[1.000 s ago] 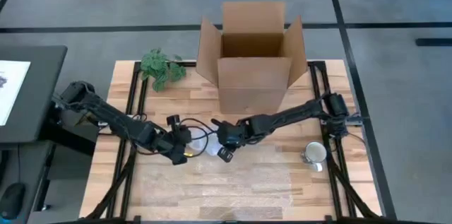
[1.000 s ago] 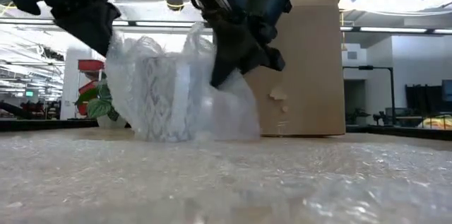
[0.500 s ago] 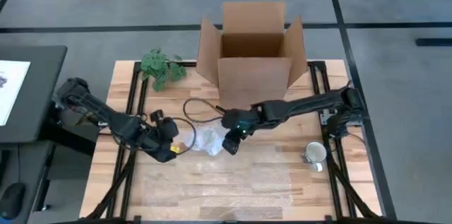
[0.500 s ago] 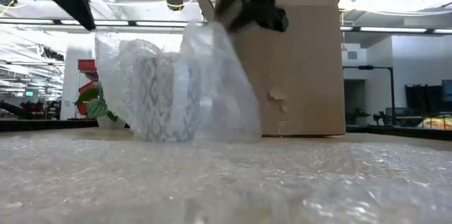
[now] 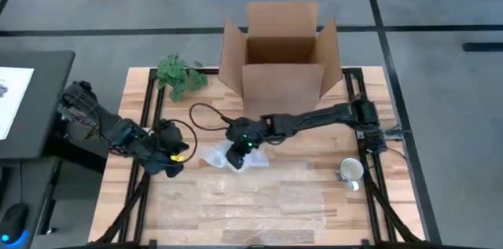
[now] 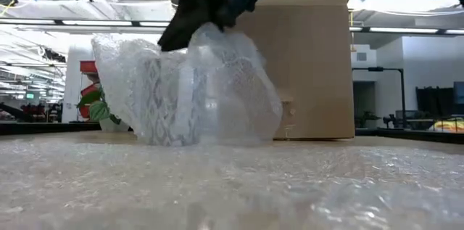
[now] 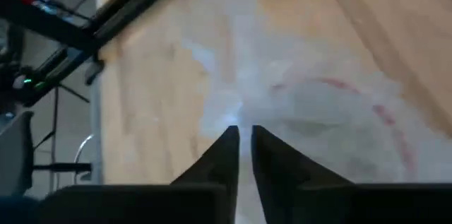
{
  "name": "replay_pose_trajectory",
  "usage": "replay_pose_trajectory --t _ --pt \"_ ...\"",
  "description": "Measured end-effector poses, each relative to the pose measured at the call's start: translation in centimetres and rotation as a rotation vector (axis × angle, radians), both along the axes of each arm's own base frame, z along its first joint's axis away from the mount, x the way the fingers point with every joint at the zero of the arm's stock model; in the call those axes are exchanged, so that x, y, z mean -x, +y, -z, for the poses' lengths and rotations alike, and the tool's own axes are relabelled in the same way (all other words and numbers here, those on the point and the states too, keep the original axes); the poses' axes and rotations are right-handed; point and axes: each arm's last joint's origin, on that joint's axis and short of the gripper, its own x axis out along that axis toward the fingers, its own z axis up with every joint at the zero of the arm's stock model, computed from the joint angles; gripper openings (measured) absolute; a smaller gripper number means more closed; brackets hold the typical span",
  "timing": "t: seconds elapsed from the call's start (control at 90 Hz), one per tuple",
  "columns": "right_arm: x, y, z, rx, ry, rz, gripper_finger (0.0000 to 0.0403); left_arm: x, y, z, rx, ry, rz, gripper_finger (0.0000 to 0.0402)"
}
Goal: Wrap mug
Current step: Wrap the white mug with bubble wrap
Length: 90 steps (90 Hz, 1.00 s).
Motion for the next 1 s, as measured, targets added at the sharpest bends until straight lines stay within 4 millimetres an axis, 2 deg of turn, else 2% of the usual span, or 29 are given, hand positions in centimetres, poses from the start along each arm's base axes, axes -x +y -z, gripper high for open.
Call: replay_pose_trajectory --t 0.178,0.411,0.578,0.644,0.811,1.0 --pt "-0.8 -0.8 2.3 0.0 0.115 0.02 0.0003 -0.2 -0.2 0.2 -0.009 0.01 0.0 0.0" --pt "-1.2 -0.7 4.5 0.007 0.244 0.027 0.0 -0.2 -0.1 0.2 -0.011 0.003 -0.004 0.0" --pt "-1.4 -0.8 5.0 0.024 0.3 0.028 0.0 -0.2 -0.1 0.2 -0.011 -0.002 -0.012 0.0" --pt "-1.6 -0.8 4.5 0.034 0.292 0.027 0.0 -0.2 -0.1 0.2 -0.01 -0.003 -0.013 0.0" --pt "-2.1 -1.2 1.7 0.057 0.284 0.018 0.0 -0.2 -0.1 0.2 -0.011 -0.002 -0.013 0.0" --pt "-2.0 -1.9 -2.7 0.091 0.288 -0.016 0.0 -0.2 -0.1 0.2 -0.015 -0.006 -0.017 0.0"
